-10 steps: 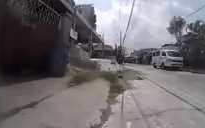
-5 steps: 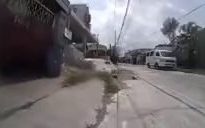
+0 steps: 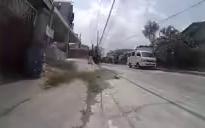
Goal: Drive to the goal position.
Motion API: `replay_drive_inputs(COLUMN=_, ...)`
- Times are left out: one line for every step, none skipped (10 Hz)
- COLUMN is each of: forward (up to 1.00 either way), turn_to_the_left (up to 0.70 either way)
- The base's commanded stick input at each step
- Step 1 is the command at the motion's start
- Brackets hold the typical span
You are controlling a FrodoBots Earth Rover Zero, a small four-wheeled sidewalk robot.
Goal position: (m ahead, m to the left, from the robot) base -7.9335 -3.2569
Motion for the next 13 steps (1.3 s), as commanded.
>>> replay_drive_inputs(forward=0.0, turn_to_the_left=-0.7)
replay_drive_inputs(forward=0.0, turn_to_the_left=-0.7)
replay_drive_inputs(forward=0.0, turn_to_the_left=-0.7)
replay_drive_inputs(forward=0.0, turn_to_the_left=-0.7)
replay_drive_inputs(forward=0.0, turn_to_the_left=-0.7)
replay_drive_inputs(forward=0.0, turn_to_the_left=-0.7)
replay_drive_inputs(forward=0.0, turn_to_the_left=-0.7)
replay_drive_inputs(forward=0.0, turn_to_the_left=-0.7)
replay_drive_inputs(forward=0.0, turn_to_the_left=-0.7)
replay_drive_inputs(forward=0.0, turn_to_the_left=-0.7)
replay_drive_inputs(forward=0.0, turn_to_the_left=-0.7)
replay_drive_inputs(forward=0.0, turn_to_the_left=-0.7)
replay_drive_inputs(forward=0.0, turn_to_the_left=-0.7)
